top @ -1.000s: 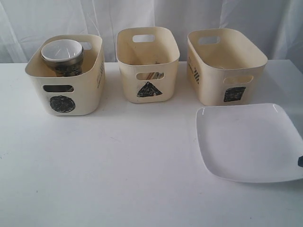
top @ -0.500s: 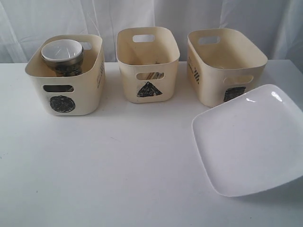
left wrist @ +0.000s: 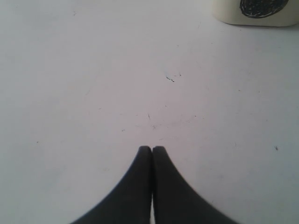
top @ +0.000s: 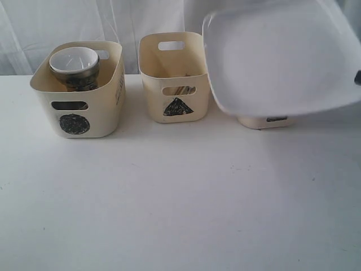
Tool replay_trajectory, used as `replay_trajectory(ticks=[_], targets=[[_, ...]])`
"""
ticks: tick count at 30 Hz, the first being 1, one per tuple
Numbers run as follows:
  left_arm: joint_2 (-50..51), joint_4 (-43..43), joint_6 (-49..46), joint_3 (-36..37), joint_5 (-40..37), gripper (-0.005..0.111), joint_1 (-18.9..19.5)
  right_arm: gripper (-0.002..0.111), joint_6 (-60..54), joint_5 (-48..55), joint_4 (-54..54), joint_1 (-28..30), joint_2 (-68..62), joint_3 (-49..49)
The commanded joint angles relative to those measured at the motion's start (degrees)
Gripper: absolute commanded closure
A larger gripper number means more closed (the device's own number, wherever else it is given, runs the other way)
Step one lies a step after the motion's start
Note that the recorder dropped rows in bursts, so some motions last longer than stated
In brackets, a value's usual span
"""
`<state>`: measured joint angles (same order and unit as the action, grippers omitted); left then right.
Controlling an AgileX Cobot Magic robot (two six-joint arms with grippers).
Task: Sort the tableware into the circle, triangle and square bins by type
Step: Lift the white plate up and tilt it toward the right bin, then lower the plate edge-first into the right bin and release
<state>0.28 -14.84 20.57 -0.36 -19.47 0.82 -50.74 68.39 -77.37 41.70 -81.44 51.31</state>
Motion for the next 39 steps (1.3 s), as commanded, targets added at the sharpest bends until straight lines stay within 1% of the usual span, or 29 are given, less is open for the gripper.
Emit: replay_trajectory(ticks=[1,5,11,20,26,28,30,35,39], targets=[[-0.28,0.25,0.12,0.36,-1.62,0.107,-0.37,0.108,-2.12,0.12,-18.94,-0.16,0.68,1.45],[-0.28,0.25,0.12,0.36,-1.62,0.107,-0.37,0.108,-3.46,-4.51,-22.37,-0.16,-0.33,4.85],[-0.28,0.25,0.12,0.36,-1.62,0.107,-0.37,0.108,-4.86,-12.27,-22.57,-1.9,-2.78,12.27],[-0.28,0.25,0.12,0.36,-1.62,0.107,-0.37,0.108,-8.85,-29.08,-22.57,-8.24,-9.03,21.37],[-0.28,0.25,0.12,0.36,-1.62,0.107,-0.37,0.108,-17.04,-36.3,-22.57,-12.28,-14.21,25.8],[-0.28,0.25,0.12,0.36,-1.62,0.107,-0.37,0.108,-19.46,-41.03,-22.57,-13.86,-15.79,26.94],[-0.28,0.25,0.12,0.36,-1.62,0.107,-0.37,0.108,-23.08,-45.6,-22.57,-15.27,-17.38,27.63],[-0.28,0.25,0.12,0.36,-1.62,0.107,-0.37,0.108,-33.61,-52.24,-22.57,-18.38,-22.19,28.28],[-0.28,0.25,0.12,0.36,-1.62,0.107,-0.37,0.108,-38.28,-52.22,-22.57,-20.72,-25.63,28.28]])
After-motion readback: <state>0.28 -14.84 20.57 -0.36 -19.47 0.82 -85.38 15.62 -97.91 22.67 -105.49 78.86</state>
